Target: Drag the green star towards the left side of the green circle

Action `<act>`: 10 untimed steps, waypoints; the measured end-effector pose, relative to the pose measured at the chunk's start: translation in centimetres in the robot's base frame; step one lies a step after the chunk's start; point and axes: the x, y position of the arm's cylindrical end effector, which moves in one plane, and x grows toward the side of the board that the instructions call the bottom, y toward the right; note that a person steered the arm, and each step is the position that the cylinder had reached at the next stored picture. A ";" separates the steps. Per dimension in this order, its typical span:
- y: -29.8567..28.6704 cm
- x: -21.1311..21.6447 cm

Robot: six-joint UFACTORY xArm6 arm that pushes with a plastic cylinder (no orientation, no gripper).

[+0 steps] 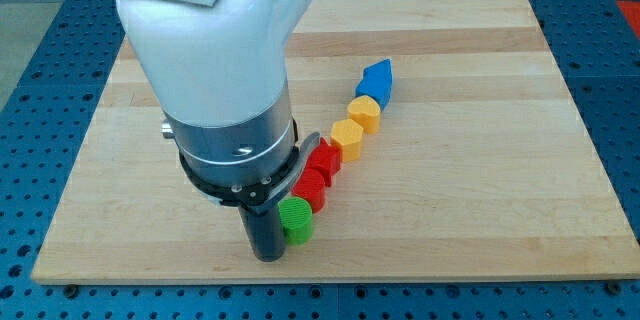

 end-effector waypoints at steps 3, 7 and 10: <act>-11.8 -11.3; -3.0 -20.4; -8.8 -9.8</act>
